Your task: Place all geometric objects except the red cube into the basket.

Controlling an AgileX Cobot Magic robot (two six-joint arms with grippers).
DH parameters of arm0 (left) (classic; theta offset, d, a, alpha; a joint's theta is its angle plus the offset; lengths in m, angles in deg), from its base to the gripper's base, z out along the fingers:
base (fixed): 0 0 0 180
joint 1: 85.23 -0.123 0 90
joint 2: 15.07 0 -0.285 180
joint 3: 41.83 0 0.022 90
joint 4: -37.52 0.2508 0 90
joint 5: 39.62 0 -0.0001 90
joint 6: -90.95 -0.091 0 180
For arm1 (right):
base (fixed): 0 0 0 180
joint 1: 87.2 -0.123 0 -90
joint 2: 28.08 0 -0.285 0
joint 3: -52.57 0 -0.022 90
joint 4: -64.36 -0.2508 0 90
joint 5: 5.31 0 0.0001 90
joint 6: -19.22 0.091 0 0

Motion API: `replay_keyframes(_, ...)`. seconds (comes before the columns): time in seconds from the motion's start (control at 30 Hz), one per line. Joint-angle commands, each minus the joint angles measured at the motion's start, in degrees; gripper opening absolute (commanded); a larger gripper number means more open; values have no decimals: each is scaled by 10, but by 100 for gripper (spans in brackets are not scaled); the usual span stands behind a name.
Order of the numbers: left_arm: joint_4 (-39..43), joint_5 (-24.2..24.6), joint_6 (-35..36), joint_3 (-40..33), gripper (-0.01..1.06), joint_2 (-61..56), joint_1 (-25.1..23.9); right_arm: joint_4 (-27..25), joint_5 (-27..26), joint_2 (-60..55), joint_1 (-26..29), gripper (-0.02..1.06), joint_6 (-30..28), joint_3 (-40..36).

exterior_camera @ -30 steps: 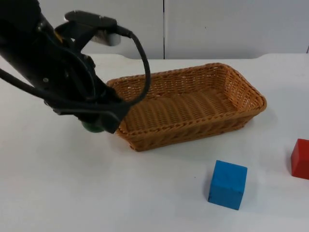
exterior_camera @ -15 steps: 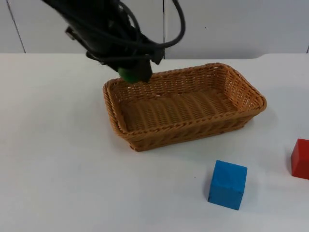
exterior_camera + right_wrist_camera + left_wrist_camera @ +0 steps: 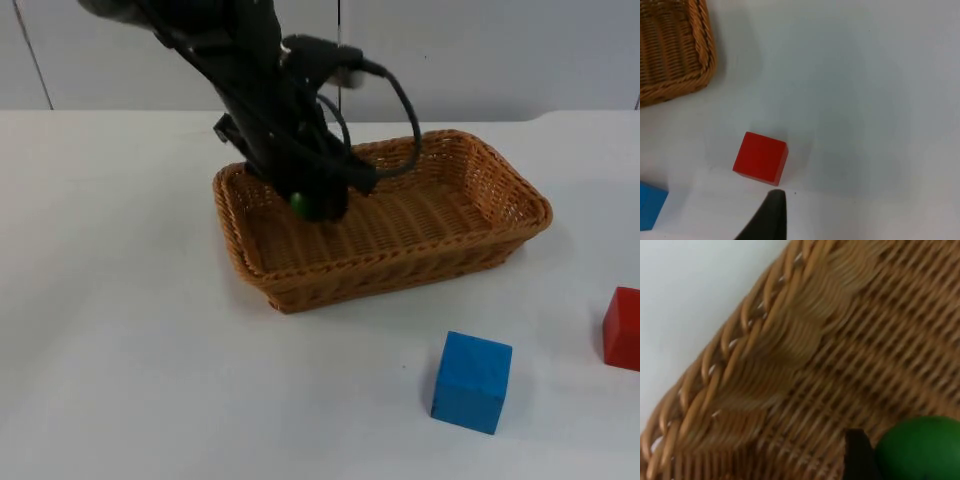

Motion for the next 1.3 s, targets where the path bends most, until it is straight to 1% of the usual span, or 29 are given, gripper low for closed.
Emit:
replay_keyframes(0.0,29,6,17,6,0,8,3,-1,0,2,-2,105,2,4)
replay_keyframes(0.07,55,6,38,6,0,12,3,-1,0,2,-2,105,2,4)
replay_keyframes(0.1,59,6,38,6,2,15,3,-1,0,2,-2,105,2,4)
replay_keyframes(0.13,59,7,38,6,7,15,3,-1,0,2,-2,105,2,4)
replay_keyframes(0.17,59,7,38,6,7,15,3,-1,0,2,-2,105,2,4)
replay_keyframes(0.2,59,10,38,6,21,15,3,-1,0,2,-2,105,2,4)
replay_keyframes(0.23,59,11,38,6,24,15,3,-1,0,2,-2,105,2,4)
replay_keyframes(0.27,56,16,38,6,46,15,3,-1,0,2,-2,105,2,4)
replay_keyframes(0.3,56,19,38,6,63,15,3,-1,0,2,-2,105,2,4)
replay_keyframes(0.33,56,19,38,6,63,15,3,-1,0,2,-2,105,2,4)
replay_keyframes(0.4,55,33,38,6,93,8,3,-1,-1,2,-2,105,2,4)
replay_keyframes(0.43,53,38,38,6,105,1,3,-1,-1,2,-2,105,2,4)
replay_keyframes(0.53,47,43,38,6,105,-21,3,-1,-1,2,-2,105,2,4)
replay_keyframes(0.6,42,46,40,6,105,-55,3,0,-1,2,-2,105,2,4)
replay_keyframes(0.67,35,60,44,6,105,-83,3,0,-1,2,-2,105,2,4)
replay_keyframes(0.73,19,83,44,6,105,-126,3,0,-1,2,-2,105,2,4)
replay_keyframes(0.77,19,83,44,6,105,-126,3,0,-1,2,-2,105,2,4)
replay_keyframes(0.83,2,102,44,6,105,-163,3,0,-1,2,-2,105,2,4)
replay_keyframes(0.97,-2,121,44,2,105,-208,3,4,-3,2,-2,105,2,4)
replay_keyframes(1.07,-2,118,44,-41,105,-246,3,4,-3,2,-2,105,2,4)
replay_keyframes(1.2,-7,68,44,-160,105,-290,3,4,3,2,-2,105,2,4)
replay_keyframes(1.23,-7,68,44,-160,105,-290,3,4,3,2,-2,105,2,4)
replay_keyframes(1.27,-12,57,44,-192,105,-299,2,4,3,2,-2,105,2,4)
